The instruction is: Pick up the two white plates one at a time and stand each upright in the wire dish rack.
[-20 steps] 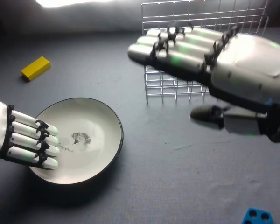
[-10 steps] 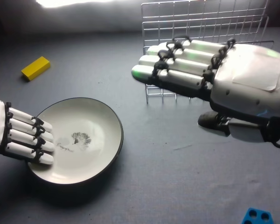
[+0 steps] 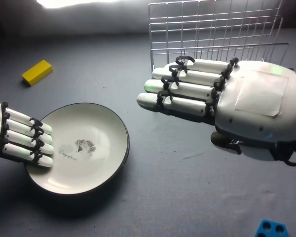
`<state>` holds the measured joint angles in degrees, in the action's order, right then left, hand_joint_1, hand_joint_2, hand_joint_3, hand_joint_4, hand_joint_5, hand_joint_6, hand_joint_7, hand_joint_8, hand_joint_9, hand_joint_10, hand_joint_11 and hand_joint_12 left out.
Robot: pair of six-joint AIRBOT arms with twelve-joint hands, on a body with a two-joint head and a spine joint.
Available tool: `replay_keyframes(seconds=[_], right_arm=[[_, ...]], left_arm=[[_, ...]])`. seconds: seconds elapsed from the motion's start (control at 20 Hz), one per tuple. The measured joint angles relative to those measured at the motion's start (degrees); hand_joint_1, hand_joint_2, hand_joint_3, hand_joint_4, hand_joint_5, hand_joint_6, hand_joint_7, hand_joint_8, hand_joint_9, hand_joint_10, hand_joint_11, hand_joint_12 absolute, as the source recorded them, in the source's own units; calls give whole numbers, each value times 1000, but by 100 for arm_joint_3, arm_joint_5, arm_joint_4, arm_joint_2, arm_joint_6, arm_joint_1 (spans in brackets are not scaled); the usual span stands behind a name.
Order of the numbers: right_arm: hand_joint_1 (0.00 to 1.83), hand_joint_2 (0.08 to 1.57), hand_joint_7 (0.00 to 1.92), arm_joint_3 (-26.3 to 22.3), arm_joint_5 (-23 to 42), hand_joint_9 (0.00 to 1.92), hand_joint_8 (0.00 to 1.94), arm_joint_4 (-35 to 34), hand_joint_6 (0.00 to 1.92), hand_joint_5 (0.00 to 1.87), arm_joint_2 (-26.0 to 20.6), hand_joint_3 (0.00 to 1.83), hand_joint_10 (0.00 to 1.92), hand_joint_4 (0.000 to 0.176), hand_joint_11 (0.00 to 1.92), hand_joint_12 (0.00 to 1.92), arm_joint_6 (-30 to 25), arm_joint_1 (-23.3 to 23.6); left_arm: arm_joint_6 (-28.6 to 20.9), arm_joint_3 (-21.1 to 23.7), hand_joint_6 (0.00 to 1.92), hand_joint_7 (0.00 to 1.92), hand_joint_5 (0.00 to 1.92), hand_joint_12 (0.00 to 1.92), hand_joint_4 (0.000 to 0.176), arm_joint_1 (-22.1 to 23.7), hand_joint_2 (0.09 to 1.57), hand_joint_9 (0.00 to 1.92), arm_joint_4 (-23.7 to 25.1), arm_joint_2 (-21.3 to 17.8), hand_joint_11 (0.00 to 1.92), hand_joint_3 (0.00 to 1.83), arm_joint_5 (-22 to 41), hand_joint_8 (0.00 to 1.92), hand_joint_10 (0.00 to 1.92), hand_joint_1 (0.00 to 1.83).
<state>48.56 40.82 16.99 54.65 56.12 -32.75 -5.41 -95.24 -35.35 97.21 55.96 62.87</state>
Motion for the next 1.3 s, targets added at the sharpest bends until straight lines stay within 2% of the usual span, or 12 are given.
replay_keyframes(seconds=[0.15,0.25,0.35,0.4,0.5,0.8,0.85,0.9,1.0,1.15,1.25,1.3], right_arm=[[1411,1065,0,-2,-264,0,0,42,0,0,81,0,0,0,0,335,129,-2],[1397,1068,0,-2,-273,0,0,31,0,0,81,0,0,0,0,391,142,-7],[1331,1103,0,0,-264,0,0,-2,0,0,81,8,0,0,0,299,149,-7],[1333,1100,0,0,-260,0,0,2,0,0,83,4,0,0,0,306,151,-7],[1388,1080,0,0,-232,0,0,15,0,0,116,0,0,0,0,453,151,-7],[1362,1087,0,81,-131,0,0,17,6,37,275,1,0,0,0,467,157,-7],[1351,1087,0,87,-125,0,0,15,2,20,275,1,0,0,0,441,157,-7],[1289,1113,0,90,-125,0,0,7,0,0,275,7,0,0,0,310,157,-7],[1264,1094,0,103,-125,0,0,15,0,0,275,0,0,0,0,275,157,-7],[1260,1059,0,103,-107,0,0,15,1,23,284,0,0,0,0,368,160,-7],[1245,1055,0,120,-94,0,0,9,5,12,339,0,0,0,0,299,291,-7],[1183,1061,0,170,-105,0,0,13,1,4,426,0,0,0,0,181,389,-7]], left_arm=[[26,-59,1,0,19,0,0,-46,1002,0,-44,31,0,0,44,0,0,0],[42,-57,5,4,29,0,0,-79,998,0,-55,31,0,0,46,1,0,0],[57,-39,0,0,5,0,0,-90,1015,0,-57,31,0,2,48,0,0,0],[59,-39,0,0,0,0,0,-90,1026,0,-57,31,0,8,46,0,0,0],[68,-39,11,13,28,6,0,-114,1016,4,-66,31,13,2,46,5,2,0],[85,9,10,8,29,0,0,-133,1020,0,-94,81,0,4,52,3,0,0],[83,20,6,1,21,0,0,-133,1021,0,-105,109,0,5,55,0,0,0],[83,81,1,0,10,0,0,-133,1034,0,-118,120,0,10,13,0,0,0],[85,175,5,0,17,0,0,-133,1031,0,-177,179,0,8,-76,0,0,0],[81,354,2,0,6,0,0,-94,1003,0,-282,317,0,0,-216,0,0,0],[76,389,10,9,26,2,0,-39,1004,0,-315,444,5,0,-243,3,0,0],[83,389,1,0,4,0,0,17,1012,0,-306,494,0,0,-251,0,0,0]])
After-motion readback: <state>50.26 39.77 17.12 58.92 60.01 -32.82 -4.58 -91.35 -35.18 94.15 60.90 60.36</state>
